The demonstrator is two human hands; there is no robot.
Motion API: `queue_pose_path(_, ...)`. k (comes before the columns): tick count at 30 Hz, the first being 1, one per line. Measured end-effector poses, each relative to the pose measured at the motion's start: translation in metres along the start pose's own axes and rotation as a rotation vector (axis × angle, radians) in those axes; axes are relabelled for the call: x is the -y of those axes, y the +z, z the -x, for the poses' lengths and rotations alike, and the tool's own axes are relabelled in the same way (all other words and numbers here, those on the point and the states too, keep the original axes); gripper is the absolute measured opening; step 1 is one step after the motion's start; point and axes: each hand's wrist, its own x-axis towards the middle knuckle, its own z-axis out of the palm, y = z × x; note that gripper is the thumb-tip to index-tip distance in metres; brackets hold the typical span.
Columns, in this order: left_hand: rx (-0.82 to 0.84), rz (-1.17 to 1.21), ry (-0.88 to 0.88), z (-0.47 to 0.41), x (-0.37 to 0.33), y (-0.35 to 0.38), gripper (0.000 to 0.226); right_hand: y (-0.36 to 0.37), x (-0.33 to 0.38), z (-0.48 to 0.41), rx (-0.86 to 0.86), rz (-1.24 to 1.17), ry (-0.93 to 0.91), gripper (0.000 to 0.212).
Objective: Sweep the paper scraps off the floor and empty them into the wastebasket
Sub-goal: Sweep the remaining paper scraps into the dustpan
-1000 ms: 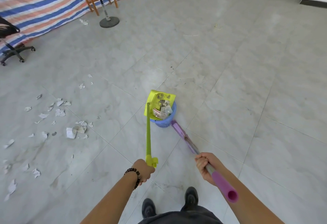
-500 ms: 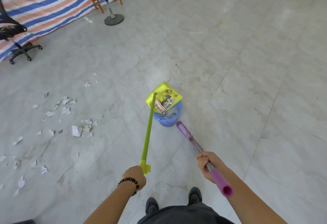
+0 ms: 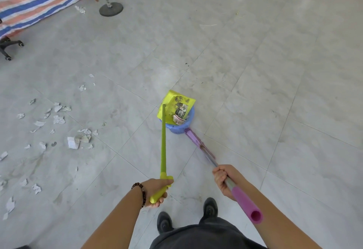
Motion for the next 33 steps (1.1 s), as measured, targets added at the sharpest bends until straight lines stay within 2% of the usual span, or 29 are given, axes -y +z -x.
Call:
queue_pose_path(6,-0.098,-0.116,0.061,-0.012,-0.005,0.014,0.007,-0.008,-0.002,0.003,-0.025,0.017,0.006,0.027)
queue_pose_path(12,-0.178,-0.181,0.146,-0.005,0.016,0.027,0.008,-0.005,0.001,-0.001,-0.051,0.036,0.011,0.024)
queue_pose_path(16,-0.214,-0.146,0.194,0.008,0.019,0.024,0.008,0.004,0.001,-0.010,-0.090,0.099,0.027,0.029)
queue_pose_path(22,-0.259,0.010,0.254,0.032,0.029,0.024,0.011,0.019,-0.013,-0.035,-0.125,0.256,0.060,0.026)
queue_pose_path(26,-0.279,0.192,0.288,0.049,0.048,0.009,0.015,0.045,-0.030,-0.055,-0.131,0.451,0.090,0.028)
queue_pose_path(33,-0.276,0.595,0.364,0.074,0.095,-0.072,0.025,0.116,-0.073,-0.094,-0.103,0.680,0.144,0.027)
